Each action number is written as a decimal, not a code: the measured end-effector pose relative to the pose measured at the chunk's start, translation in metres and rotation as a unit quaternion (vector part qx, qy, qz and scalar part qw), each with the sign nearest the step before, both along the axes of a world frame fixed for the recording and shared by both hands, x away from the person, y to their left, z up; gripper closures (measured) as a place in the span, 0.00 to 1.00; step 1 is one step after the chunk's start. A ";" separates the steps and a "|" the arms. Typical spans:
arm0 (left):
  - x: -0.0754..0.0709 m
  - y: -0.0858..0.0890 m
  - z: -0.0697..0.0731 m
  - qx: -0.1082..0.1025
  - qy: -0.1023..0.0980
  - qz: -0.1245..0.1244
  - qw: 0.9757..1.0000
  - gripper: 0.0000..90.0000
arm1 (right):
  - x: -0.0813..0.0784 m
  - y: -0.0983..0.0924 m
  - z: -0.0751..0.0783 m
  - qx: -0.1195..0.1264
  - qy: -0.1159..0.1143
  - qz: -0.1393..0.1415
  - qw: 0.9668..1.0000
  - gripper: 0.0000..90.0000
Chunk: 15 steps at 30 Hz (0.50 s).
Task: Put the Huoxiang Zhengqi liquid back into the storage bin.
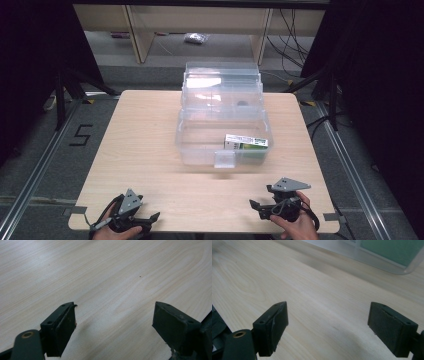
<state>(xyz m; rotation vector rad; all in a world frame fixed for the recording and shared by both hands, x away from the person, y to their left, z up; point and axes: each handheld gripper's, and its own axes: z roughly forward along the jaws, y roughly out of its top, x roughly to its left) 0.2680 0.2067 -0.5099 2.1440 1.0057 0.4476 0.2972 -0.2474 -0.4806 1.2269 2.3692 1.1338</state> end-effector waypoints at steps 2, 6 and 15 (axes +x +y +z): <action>0.000 0.000 0.000 0.003 0.003 -0.004 1.000 0.20 | -0.001 -0.003 0.000 -0.008 -0.009 0.001 1.000 0.19; 0.000 0.001 0.001 0.004 0.002 -0.005 1.000 0.20 | -0.005 -0.005 -0.002 -0.008 0.000 0.000 1.000 0.19; 0.000 0.000 0.000 0.003 0.001 -0.001 1.000 0.20 | -0.008 -0.004 -0.003 -0.009 0.014 -0.009 1.000 0.18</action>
